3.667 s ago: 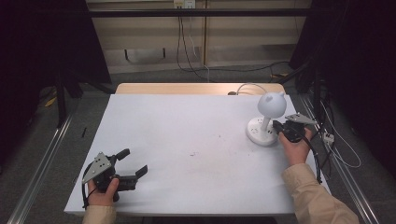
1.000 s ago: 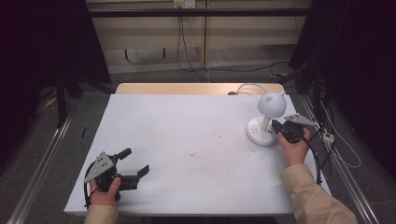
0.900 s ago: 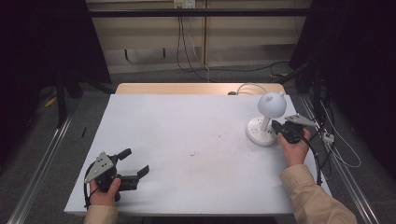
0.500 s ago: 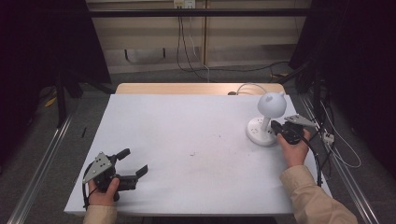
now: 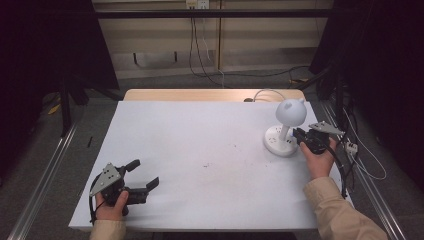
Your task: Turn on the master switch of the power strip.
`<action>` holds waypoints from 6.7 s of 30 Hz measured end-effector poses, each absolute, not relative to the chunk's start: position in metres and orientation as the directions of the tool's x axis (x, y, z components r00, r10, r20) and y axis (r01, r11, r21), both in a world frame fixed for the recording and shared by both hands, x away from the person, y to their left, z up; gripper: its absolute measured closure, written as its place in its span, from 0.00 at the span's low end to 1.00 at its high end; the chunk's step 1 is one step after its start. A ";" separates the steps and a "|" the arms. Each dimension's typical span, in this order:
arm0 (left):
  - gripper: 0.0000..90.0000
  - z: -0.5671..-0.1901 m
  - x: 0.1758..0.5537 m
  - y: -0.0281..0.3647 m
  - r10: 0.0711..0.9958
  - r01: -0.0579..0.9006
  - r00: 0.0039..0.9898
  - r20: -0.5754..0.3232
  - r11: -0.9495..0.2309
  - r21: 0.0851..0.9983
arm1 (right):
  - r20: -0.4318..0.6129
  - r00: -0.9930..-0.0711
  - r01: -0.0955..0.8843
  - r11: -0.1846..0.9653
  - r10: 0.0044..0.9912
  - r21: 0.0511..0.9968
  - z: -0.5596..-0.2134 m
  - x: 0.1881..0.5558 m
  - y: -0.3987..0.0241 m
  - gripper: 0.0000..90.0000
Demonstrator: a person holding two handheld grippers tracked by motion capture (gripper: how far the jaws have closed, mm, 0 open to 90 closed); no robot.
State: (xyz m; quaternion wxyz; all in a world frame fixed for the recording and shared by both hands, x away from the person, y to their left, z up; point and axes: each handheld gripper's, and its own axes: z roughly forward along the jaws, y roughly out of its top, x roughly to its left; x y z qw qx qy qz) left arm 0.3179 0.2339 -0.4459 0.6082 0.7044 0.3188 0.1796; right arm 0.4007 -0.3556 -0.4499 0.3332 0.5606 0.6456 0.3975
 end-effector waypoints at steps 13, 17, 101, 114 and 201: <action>0.04 -0.447 0.318 0.235 0.670 0.236 0.729 -0.140 -0.054 0.970 | 0.027 -0.154 0.469 0.049 0.988 0.882 -0.449 0.399 -0.354 0.74; 0.04 -0.447 0.318 0.236 0.670 0.235 0.728 -0.143 -0.048 0.971 | 0.025 -0.155 0.469 0.051 0.988 0.882 -0.448 0.398 -0.354 0.68; 0.04 -0.446 0.319 0.236 0.673 0.243 0.722 -0.160 -0.029 0.970 | 0.116 -0.280 0.453 0.024 0.953 0.891 -0.428 0.347 -0.331 0.16; 0.04 -0.446 0.318 0.237 0.675 0.244 0.720 -0.161 -0.029 0.969 | 0.128 -0.318 0.442 0.028 0.939 0.897 -0.431 0.334 -0.324 0.16; 0.04 -0.447 0.317 0.238 0.679 0.245 0.718 -0.156 -0.036 0.969 | 0.124 -0.465 0.405 0.086 0.876 0.910 -0.437 0.276 -0.299 0.16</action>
